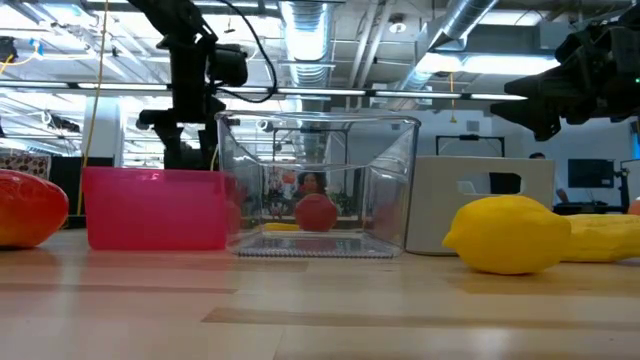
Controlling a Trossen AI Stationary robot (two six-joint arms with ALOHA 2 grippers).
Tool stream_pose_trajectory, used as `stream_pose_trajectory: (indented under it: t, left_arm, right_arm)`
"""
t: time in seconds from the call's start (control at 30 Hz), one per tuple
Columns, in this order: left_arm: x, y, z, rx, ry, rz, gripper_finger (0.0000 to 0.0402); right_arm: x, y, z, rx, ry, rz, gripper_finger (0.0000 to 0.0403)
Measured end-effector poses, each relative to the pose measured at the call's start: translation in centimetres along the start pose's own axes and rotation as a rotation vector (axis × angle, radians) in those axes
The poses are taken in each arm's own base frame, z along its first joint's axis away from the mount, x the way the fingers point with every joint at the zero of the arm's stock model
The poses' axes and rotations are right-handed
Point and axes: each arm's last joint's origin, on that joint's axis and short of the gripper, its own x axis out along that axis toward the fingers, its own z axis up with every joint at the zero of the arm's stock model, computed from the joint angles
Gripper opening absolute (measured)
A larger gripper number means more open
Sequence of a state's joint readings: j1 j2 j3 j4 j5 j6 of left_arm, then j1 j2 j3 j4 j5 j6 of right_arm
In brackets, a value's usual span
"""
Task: Sort produce into baskets
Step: Put the left red tomato into the transparent bin
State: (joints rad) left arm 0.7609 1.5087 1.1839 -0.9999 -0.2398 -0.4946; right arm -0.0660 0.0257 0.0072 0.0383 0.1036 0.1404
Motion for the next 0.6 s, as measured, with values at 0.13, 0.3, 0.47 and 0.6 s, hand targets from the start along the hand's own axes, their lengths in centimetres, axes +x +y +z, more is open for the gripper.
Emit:
stream_pose_trajectory:
  t: [0.13,0.3,0.47,0.6]
  left_arm:
    - [0.8,0.3,-0.2,-0.001,0.005,0.007,0.0371]
    - [2.0,0.4,-0.5,-0.006,-0.012,0.004,0.0397]
    - [3.5,0.3,-1.0,0.002,-0.050,0.005,0.0395]
    - [4.6,0.3,-1.4,-0.009,-0.085,0.005,0.0394]
  right_arm:
    - [0.0,0.0,0.0,0.000,0.000,0.000,0.0286]
    - [0.0,0.0,0.0,0.000,0.000,0.000,0.0286]
    - [0.0,0.0,0.0,0.000,0.000,0.000,0.0286]
    - [0.0,0.0,0.0,0.000,0.000,0.000,0.0286]
